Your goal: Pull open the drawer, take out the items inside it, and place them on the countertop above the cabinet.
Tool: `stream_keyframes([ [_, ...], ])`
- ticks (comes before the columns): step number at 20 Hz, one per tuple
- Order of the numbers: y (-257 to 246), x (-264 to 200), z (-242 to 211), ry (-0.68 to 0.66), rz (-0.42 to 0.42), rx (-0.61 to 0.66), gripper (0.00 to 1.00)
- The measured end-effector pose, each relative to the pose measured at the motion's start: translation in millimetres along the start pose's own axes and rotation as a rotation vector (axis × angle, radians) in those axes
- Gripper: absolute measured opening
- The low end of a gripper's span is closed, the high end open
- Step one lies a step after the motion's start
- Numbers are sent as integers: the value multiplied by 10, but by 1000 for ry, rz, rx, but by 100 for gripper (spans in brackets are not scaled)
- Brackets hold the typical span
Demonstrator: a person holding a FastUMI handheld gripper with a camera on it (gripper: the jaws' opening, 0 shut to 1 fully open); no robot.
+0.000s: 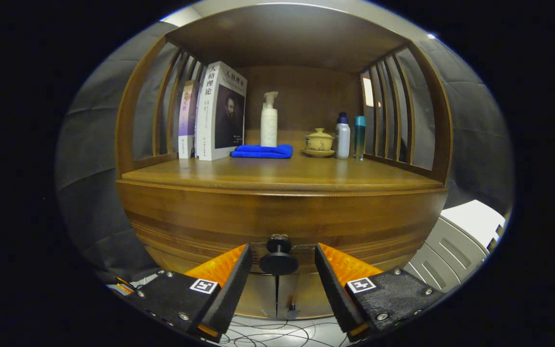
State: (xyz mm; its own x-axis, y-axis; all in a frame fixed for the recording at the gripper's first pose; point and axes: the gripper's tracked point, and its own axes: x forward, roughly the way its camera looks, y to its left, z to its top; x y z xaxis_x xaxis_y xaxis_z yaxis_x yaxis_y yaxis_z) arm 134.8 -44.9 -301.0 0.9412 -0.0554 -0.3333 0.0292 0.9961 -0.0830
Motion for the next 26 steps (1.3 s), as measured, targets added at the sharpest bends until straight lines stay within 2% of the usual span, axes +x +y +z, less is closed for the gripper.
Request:
stream_keyframes([
  [2,28,48,10,-16,19,13,76],
  [6,72,84,-9,-24,42,37,50],
  [12,82,43,-71,-87,72,111,40],
  [17,71,40,-92,-85,50,37,29],
  [26,51,-347,-185,-75,48,33,28],
])
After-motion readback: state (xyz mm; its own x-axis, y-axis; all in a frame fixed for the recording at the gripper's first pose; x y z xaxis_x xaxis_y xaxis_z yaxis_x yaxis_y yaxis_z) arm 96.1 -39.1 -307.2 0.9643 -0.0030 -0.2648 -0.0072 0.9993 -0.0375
